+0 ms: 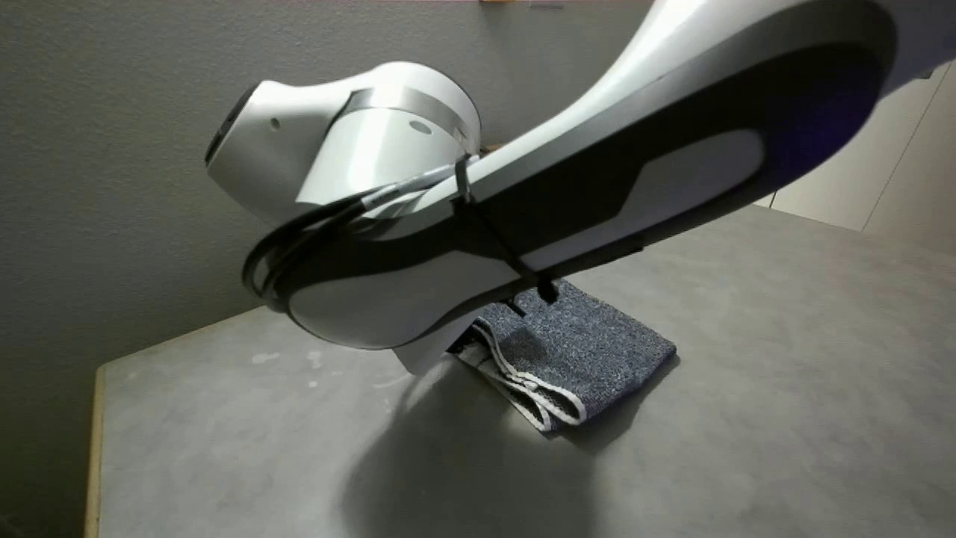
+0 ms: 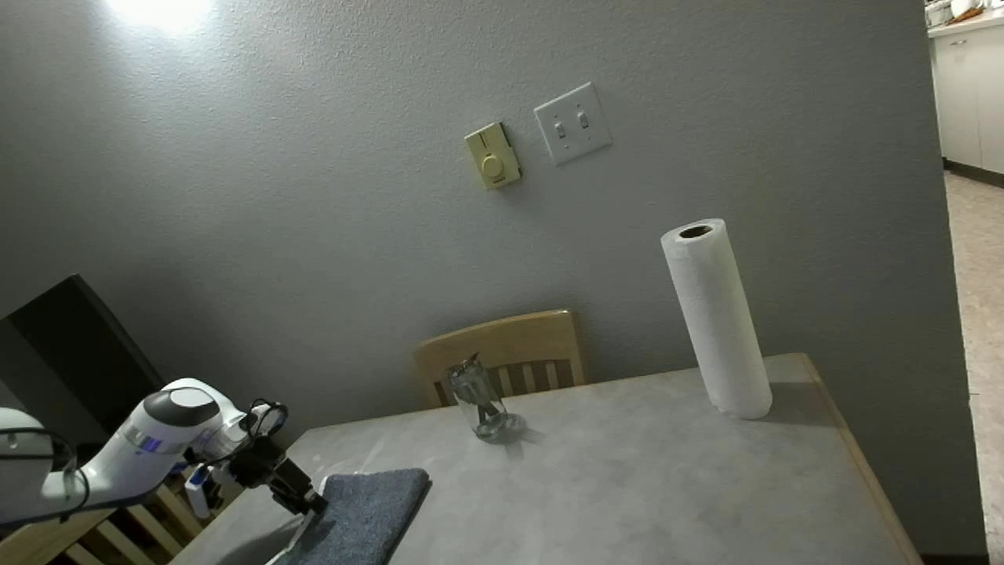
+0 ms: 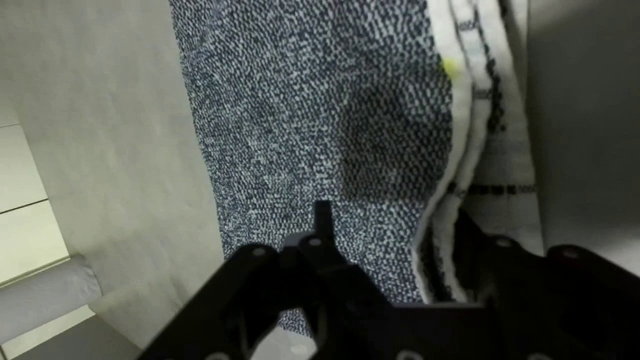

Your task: Fold the towel then unfold it

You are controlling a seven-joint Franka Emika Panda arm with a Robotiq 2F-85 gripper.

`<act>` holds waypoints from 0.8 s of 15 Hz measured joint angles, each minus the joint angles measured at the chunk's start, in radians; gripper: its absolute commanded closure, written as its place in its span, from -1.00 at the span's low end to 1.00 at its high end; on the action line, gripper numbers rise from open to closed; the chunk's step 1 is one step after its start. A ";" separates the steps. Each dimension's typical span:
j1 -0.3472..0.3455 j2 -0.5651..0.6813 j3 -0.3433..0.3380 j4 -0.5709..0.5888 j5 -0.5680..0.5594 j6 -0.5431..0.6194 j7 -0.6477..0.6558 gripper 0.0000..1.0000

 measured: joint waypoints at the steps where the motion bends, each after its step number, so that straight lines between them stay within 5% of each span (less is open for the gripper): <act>1: 0.000 0.000 0.001 -0.002 0.000 0.001 0.001 0.59; 5: 0.001 0.000 0.011 -0.019 0.002 0.006 0.012 1.00; 12: 0.001 -0.001 0.028 -0.037 0.003 0.017 0.018 0.98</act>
